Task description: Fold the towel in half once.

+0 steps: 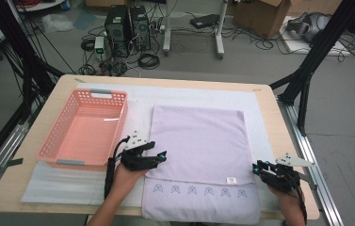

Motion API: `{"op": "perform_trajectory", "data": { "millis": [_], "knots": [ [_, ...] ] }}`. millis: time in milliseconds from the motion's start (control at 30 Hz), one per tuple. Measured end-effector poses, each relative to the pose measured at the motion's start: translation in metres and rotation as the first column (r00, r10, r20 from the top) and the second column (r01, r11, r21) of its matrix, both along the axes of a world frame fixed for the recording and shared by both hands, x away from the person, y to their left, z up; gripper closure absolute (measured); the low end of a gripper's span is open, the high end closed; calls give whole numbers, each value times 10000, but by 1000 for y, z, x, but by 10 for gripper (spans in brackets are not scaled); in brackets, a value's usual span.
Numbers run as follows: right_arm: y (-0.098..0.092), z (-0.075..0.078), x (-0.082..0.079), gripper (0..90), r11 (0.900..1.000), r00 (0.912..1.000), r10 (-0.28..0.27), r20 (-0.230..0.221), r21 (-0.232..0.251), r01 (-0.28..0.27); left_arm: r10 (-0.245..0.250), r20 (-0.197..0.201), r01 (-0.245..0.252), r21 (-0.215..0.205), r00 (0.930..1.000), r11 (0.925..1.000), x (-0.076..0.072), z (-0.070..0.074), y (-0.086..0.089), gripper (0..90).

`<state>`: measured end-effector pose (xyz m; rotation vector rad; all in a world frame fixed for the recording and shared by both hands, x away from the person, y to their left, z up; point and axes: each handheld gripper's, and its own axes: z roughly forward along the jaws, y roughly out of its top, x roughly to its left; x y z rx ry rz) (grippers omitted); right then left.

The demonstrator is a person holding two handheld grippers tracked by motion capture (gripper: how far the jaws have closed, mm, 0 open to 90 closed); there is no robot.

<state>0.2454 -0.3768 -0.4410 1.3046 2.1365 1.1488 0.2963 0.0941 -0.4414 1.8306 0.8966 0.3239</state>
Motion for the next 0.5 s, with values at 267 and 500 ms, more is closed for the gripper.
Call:
{"op": "perform_trajectory", "data": {
  "millis": [267,500],
  "knots": [
    [7,2,-35,640,9998,9999,-97,34,199,96,268,-241,-261,276,9994,9993,-27,-3,19,431],
    [15,-3,-49,642,9997,9998,-199,-38,129,199,648,-550,-617,569,9964,9965,-50,-5,29,480]
  ]
}}
